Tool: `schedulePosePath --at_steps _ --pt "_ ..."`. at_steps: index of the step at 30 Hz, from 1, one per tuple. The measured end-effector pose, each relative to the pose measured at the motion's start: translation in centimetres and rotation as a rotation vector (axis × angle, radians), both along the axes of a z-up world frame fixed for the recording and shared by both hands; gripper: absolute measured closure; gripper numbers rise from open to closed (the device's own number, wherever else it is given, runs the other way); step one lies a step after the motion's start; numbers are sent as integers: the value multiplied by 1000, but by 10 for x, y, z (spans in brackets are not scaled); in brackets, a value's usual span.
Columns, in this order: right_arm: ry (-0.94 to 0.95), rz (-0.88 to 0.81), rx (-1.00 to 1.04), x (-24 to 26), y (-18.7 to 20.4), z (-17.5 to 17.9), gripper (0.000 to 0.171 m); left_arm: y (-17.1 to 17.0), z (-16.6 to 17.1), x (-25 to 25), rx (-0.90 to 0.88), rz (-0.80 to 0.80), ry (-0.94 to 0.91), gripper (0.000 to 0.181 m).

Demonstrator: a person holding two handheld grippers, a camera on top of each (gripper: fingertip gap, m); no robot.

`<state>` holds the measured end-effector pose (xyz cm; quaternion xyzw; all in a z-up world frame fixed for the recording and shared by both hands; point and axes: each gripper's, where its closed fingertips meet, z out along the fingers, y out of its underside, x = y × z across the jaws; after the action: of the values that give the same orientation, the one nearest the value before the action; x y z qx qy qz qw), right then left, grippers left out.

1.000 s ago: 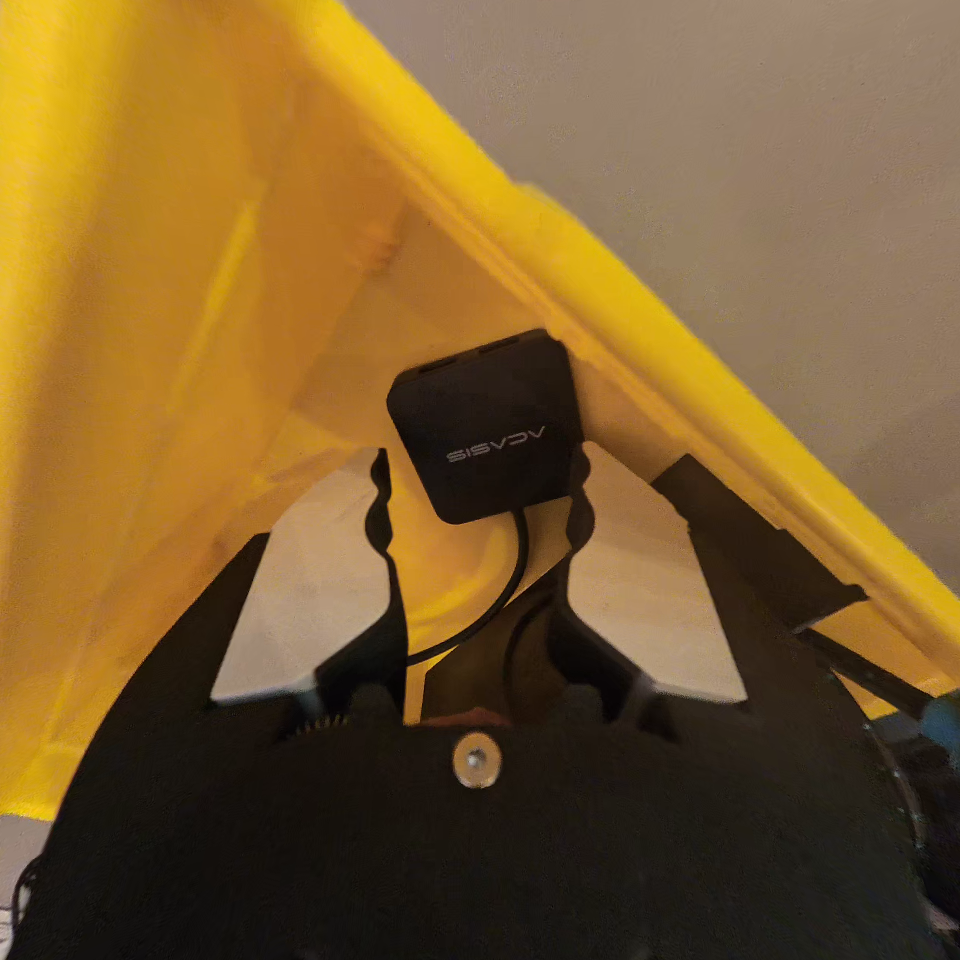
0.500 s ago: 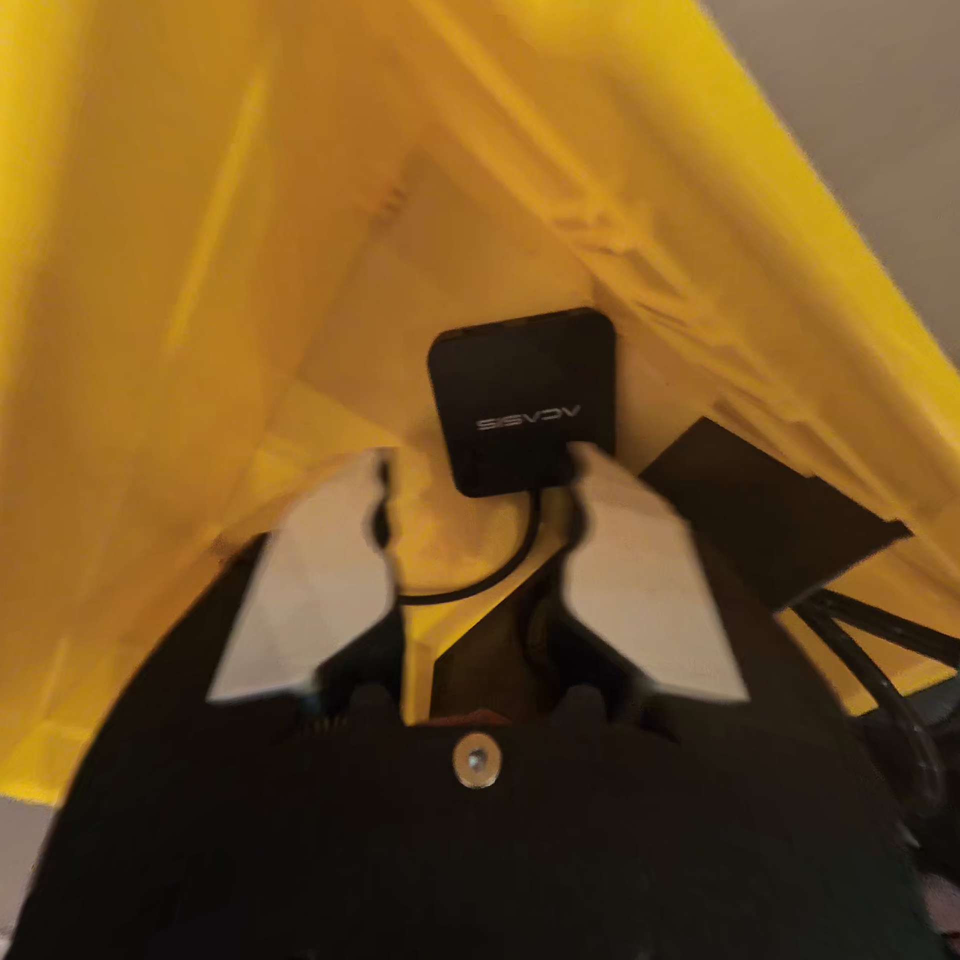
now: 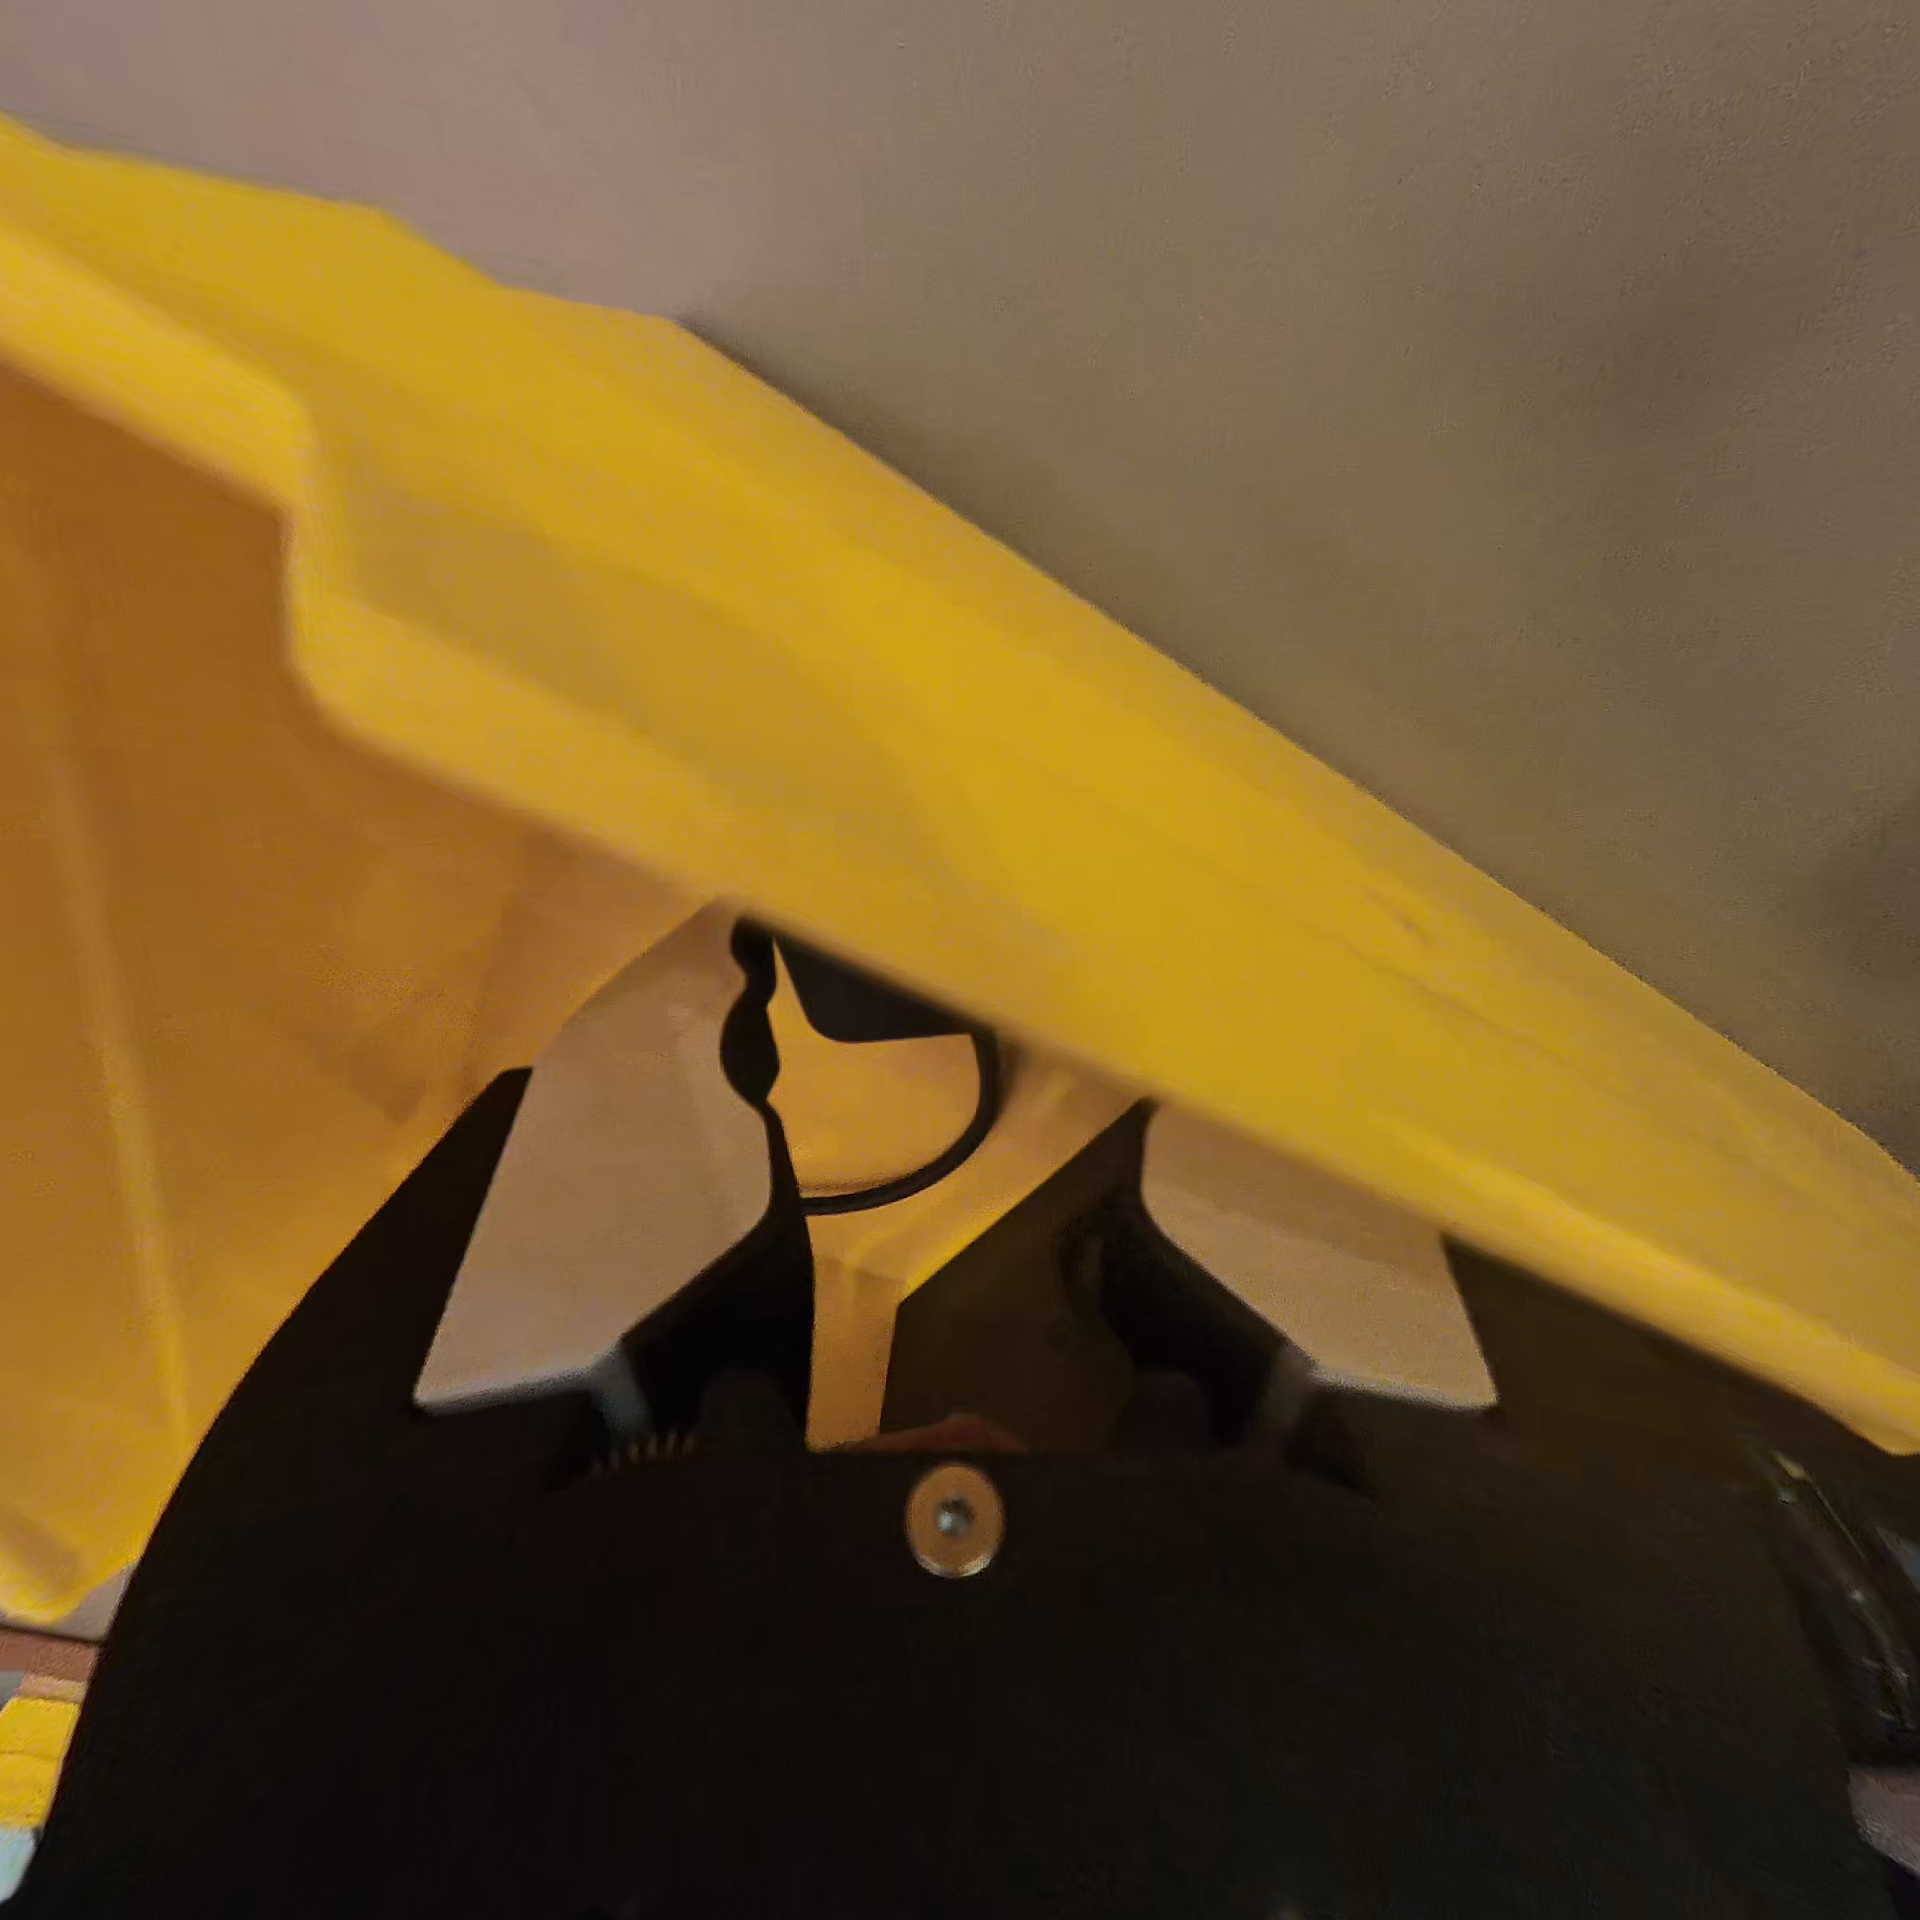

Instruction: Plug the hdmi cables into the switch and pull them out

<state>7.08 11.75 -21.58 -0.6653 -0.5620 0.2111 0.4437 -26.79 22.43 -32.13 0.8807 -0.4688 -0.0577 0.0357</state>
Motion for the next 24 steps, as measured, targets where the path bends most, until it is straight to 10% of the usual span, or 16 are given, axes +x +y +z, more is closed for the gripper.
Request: schedulePosePath --at_steps 1,18,24 --pt "2 -2 1 1 0 0 154 2 3 -1 28 -1 -2 114" --pt "143 -18 117 -23 7 31 143 -11 200 65 534 -293 -209 114" --pt "218 -4 249 -41 3 60 138 -43 207 140 497 -502 -269 114"
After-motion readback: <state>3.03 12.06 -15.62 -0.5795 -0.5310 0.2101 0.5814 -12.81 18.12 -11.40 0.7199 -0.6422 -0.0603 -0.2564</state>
